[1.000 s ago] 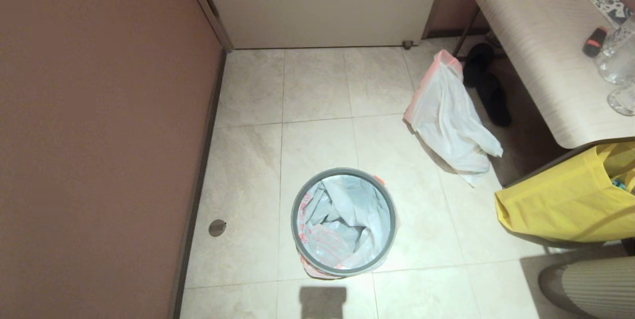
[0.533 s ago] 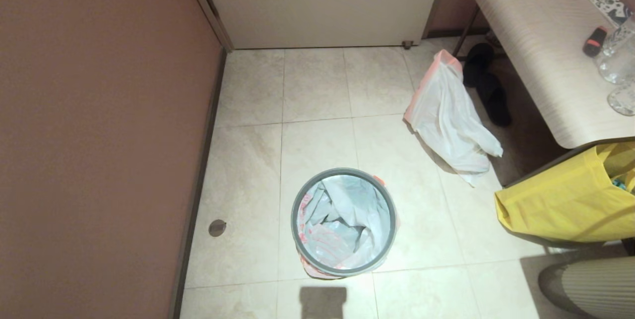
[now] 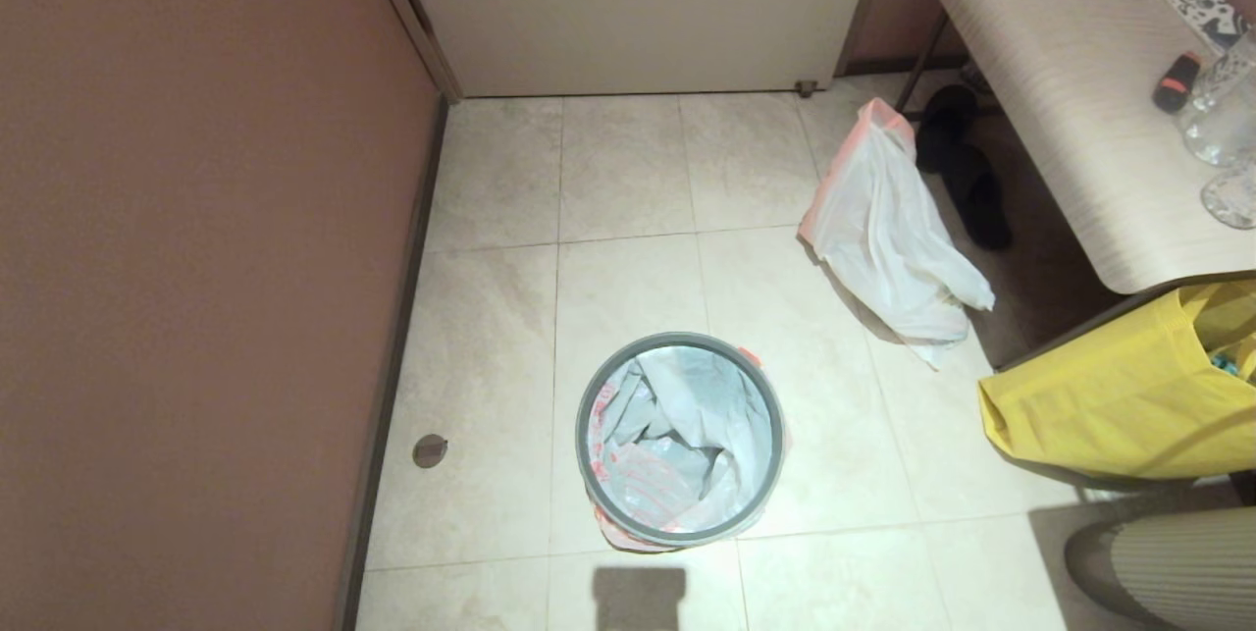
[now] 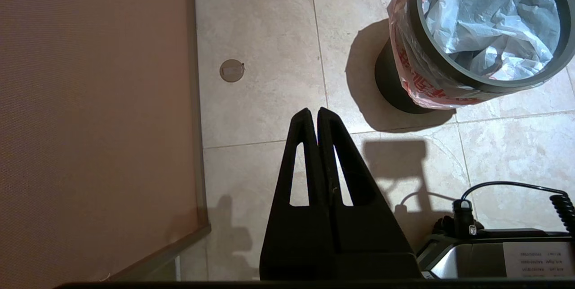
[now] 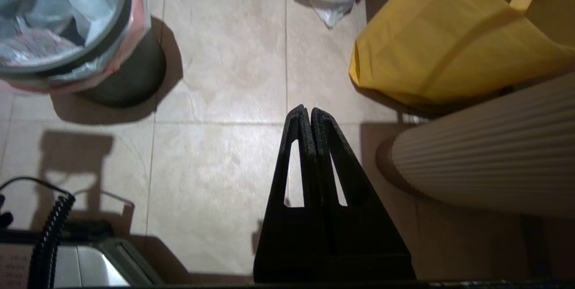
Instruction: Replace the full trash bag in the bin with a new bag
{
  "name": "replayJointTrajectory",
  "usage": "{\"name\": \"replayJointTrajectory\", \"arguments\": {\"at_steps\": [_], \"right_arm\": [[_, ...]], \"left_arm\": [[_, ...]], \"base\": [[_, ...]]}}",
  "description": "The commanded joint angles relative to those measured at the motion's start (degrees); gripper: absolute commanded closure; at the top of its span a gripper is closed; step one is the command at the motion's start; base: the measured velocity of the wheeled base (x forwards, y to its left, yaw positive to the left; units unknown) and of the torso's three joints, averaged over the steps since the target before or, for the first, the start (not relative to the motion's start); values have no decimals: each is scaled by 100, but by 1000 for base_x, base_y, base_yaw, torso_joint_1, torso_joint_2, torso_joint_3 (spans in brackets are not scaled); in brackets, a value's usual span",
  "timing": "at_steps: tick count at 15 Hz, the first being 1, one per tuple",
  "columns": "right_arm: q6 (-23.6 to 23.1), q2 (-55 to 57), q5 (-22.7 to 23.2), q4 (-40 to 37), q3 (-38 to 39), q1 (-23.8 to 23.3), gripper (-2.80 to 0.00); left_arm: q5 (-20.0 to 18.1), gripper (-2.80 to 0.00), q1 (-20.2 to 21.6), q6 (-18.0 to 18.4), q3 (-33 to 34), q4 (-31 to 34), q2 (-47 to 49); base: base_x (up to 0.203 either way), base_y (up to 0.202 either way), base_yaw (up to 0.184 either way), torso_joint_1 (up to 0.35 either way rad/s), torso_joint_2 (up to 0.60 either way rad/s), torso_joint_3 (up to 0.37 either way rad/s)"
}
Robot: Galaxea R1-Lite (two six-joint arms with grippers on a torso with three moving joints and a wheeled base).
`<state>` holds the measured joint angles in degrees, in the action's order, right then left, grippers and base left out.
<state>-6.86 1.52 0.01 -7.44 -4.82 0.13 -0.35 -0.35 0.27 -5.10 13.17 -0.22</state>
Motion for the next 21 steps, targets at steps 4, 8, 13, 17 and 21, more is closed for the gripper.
{"name": "replayJointTrajectory", "arguments": {"at_steps": [4, 8, 13, 17, 21], "right_arm": [[186, -152, 114, 770, 473, 4, 0], [571, -152, 17, 788, 482, 4, 0], [589, -152, 17, 791, 482, 4, 0], [677, -152, 8, 794, 482, 4, 0], [692, -152, 8, 791, 482, 4, 0]], "left_arm": [[9, 0, 0, -9, 0, 2, 22], [9, 0, 0, -9, 0, 2, 22], [9, 0, 0, -9, 0, 2, 22], [9, 0, 0, -9, 0, 2, 22], [9, 0, 0, -9, 0, 2, 22]], "base": [[0, 0, 0, 0, 0, 0], [0, 0, 0, 0, 0, 0], [0, 0, 0, 0, 0, 0], [0, 0, 0, 0, 0, 0], [0, 0, 0, 0, 0, 0]]}}
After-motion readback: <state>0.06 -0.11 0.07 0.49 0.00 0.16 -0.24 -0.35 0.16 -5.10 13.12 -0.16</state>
